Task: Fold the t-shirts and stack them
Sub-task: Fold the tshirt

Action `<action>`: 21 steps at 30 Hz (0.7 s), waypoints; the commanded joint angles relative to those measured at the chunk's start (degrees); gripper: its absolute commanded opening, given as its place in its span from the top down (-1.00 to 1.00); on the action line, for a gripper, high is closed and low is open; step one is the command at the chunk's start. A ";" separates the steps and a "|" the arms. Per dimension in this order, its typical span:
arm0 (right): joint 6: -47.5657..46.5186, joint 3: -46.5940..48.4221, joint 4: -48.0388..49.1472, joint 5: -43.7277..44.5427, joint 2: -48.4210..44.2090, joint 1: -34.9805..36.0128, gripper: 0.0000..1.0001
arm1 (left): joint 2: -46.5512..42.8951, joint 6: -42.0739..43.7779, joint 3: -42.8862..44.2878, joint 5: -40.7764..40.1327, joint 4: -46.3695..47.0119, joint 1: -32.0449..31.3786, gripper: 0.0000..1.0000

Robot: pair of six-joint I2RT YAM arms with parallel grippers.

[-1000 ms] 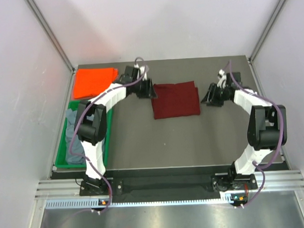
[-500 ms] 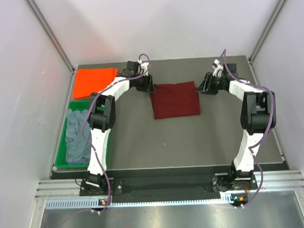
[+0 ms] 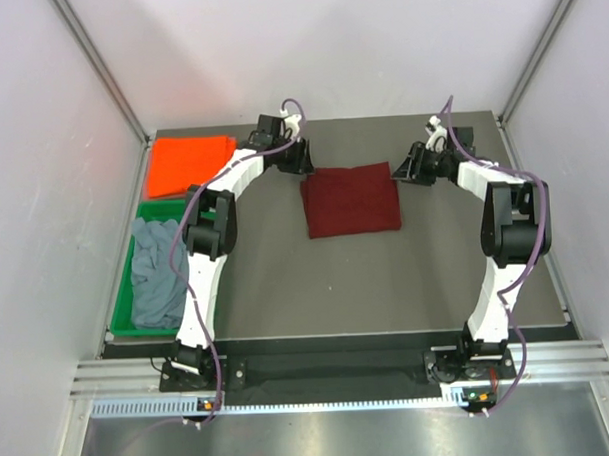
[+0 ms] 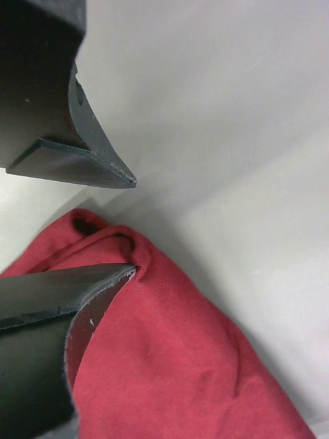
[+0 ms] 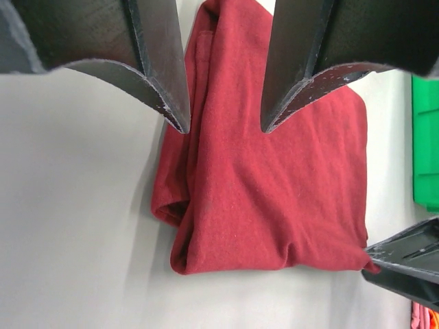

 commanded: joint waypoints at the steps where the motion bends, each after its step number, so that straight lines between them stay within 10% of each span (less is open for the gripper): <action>1: -0.32 2.01 4.01 -0.42 0.95 0.31 0.07 | 2.57 -0.34 3.59 -0.69 0.99 0.12 -0.05; 21: 1.00 6.32 2.96 3.35 5.79 0.31 0.08 | -0.91 -14.66 3.43 2.29 0.02 4.69 0.00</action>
